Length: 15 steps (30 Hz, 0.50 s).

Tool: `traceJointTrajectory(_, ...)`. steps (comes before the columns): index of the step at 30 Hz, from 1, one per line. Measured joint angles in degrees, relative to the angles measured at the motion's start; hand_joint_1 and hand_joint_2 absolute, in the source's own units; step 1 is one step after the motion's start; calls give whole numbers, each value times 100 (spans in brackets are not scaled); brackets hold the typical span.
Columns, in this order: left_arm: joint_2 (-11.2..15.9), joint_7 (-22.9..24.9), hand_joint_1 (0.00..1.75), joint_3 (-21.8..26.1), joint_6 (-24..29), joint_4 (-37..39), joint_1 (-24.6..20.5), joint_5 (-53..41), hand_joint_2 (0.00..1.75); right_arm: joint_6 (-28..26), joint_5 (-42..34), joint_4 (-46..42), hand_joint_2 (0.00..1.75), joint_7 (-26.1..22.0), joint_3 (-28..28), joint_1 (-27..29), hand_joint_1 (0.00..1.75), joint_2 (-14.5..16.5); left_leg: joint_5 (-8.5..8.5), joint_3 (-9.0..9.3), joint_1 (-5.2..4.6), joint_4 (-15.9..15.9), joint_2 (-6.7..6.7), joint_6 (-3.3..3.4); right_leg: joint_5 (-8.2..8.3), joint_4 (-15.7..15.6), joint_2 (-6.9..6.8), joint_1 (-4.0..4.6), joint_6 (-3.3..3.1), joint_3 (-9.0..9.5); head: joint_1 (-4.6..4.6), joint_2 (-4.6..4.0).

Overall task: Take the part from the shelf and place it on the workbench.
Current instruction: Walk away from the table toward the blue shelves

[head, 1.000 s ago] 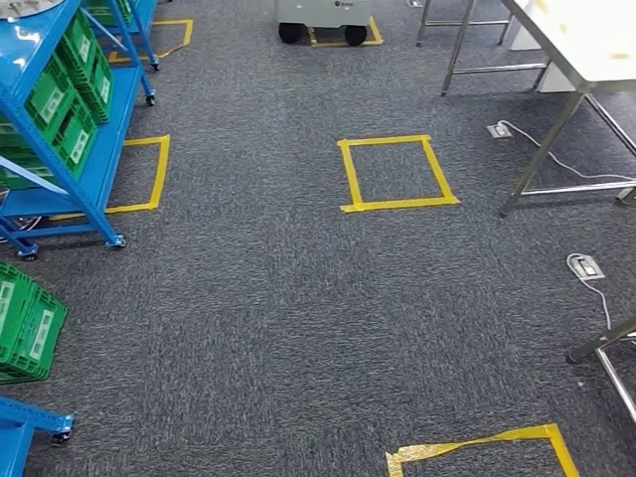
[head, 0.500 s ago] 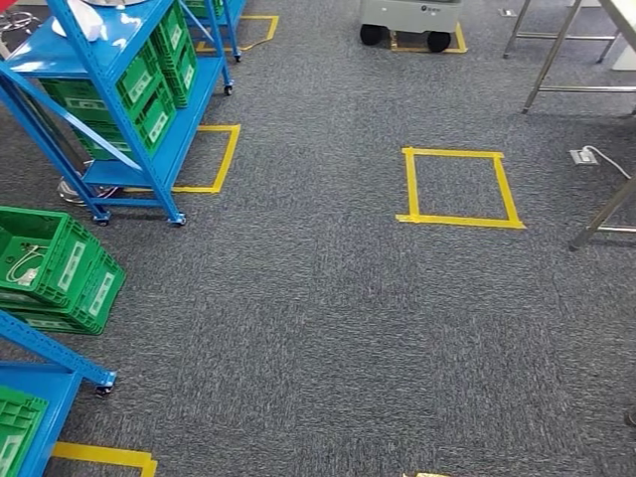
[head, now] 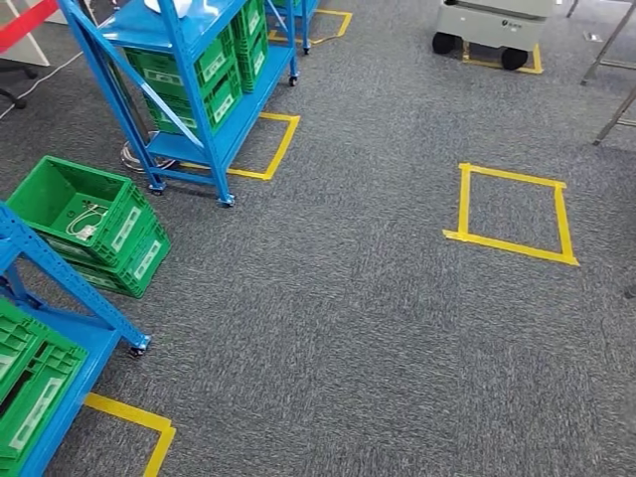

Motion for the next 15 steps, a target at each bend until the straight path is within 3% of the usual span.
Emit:
traceJointTrajectory(1,1,4,0,0,-1,0,6,0,0,0,-4,0,0,-7,2,-14,0,0,13,6,15,-10,-61,26,-102,145,137,-9,30,-53,16,0)
traceJointTrajectory(3,6,11,0,0,-4,0,-6,-1,0,1,-27,9,0,-22,18,-30,0,1,30,3,30,-15,-190,70,-431,768,459,-19,70,-337,49,0)
traceJointTrajectory(5,11,25,0,-1,-14,0,-22,-7,0,2,-69,31,0,-45,68,-75,0,7,38,-2,28,-14,-339,92,-656,1421,557,-22,84,-682,58,0)
traceJointTrajectory(6,11,35,0,-2,-20,0,-23,-11,0,2,-86,44,0,-56,93,-101,0,10,40,2,28,-13,-418,94,-618,1516,570,-23,84,-754,62,0)
traceJointTrajectory(8,9,51,0,-5,-28,0,-17,-17,0,2,-102,68,0,-67,124,-135,0,16,42,21,34,-11,-580,87,-263,1099,628,-38,79,-607,62,0)
traceJointTrajectory(10,10,57,0,-8,-32,0,-21,-17,0,2,-105,84,0,-70,145,-160,0,17,45,18,34,4,-732,51,63,378,885,-85,69,-298,63,0)
traceJointTrajectory(12,14,57,0,-10,-35,0,-29,-18,0,2,-110,98,0,-74,166,-186,0,21,71,-24,31,11,-873,-23,127,37,1070,-109,22,-161,58,0)
traceJointTrajectory(14,18,57,0,-13,-36,1,-15,-19,0,2,-113,107,0,-77,175,-207,0,22,112,-72,48,0,-1010,-102,131,6,977,-98,-67,-136,54,0)
traceJointTrajectory(15,16,57,0,-16,-37,3,1,-20,0,2,-112,109,0,-78,176,-215,0,22,92,-99,51,26,-988,-131,147,-8,903,-94,-113,-118,54,0)
